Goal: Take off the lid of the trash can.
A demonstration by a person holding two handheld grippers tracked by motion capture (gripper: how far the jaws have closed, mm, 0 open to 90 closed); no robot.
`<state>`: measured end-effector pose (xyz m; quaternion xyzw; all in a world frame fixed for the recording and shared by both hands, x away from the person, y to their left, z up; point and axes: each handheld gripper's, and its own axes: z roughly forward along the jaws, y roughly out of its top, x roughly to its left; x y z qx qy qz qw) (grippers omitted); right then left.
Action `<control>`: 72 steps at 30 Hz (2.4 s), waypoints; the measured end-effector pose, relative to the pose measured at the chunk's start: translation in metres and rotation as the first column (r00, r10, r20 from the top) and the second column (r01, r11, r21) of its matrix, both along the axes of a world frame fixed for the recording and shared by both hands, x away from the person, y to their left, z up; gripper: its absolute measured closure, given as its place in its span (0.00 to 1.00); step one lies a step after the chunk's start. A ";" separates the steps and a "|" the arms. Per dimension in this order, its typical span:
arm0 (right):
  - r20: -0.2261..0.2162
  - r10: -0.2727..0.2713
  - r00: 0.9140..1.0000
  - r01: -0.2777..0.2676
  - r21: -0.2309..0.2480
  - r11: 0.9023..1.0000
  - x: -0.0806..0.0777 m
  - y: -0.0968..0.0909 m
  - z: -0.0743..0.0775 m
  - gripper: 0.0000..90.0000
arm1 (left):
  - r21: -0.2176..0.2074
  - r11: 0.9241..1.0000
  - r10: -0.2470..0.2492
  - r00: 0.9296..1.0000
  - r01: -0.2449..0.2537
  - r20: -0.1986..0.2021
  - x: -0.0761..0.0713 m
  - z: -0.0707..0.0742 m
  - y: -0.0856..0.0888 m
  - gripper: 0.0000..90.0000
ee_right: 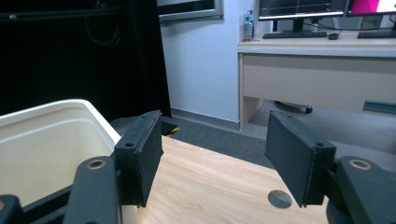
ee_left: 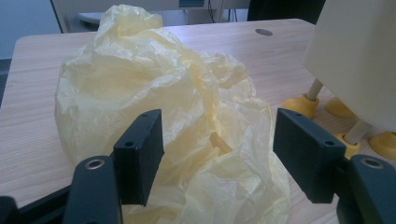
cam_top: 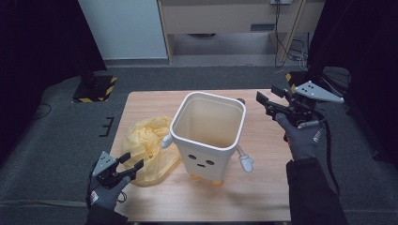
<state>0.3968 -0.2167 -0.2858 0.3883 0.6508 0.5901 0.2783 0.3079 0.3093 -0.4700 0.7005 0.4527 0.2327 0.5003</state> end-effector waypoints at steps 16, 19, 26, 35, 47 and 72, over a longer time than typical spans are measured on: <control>-0.025 0.030 0.999 -0.031 -0.060 0.998 0.011 0.027 0.027 0.40 | -0.002 1.000 -0.001 1.000 0.001 -0.006 0.000 0.000 0.000 0.36; -0.024 0.082 0.996 -0.082 -0.038 0.996 0.012 0.032 0.030 0.40 | -0.002 1.000 -0.002 1.000 0.002 -0.007 0.000 0.000 -0.001 0.36; -0.029 0.175 0.984 -0.176 -0.027 0.984 0.017 0.058 0.032 0.40 | -0.003 1.000 -0.005 1.000 0.005 -0.007 0.001 0.000 -0.001 0.35; -0.132 0.271 0.954 -0.282 -0.080 0.956 0.028 0.091 0.011 0.44 | -0.001 1.000 -0.010 1.000 0.010 -0.010 0.001 0.000 -0.001 0.35; -0.200 0.277 0.940 -0.303 -0.114 0.946 0.039 0.090 -0.005 0.58 | -0.001 1.000 -0.012 1.000 0.012 -0.011 0.001 0.000 -0.001 0.35; -0.282 0.381 0.881 -0.395 0.006 0.919 0.056 0.084 -0.016 0.81 | -0.001 1.000 -0.019 1.000 0.019 -0.012 0.002 0.000 -0.002 0.35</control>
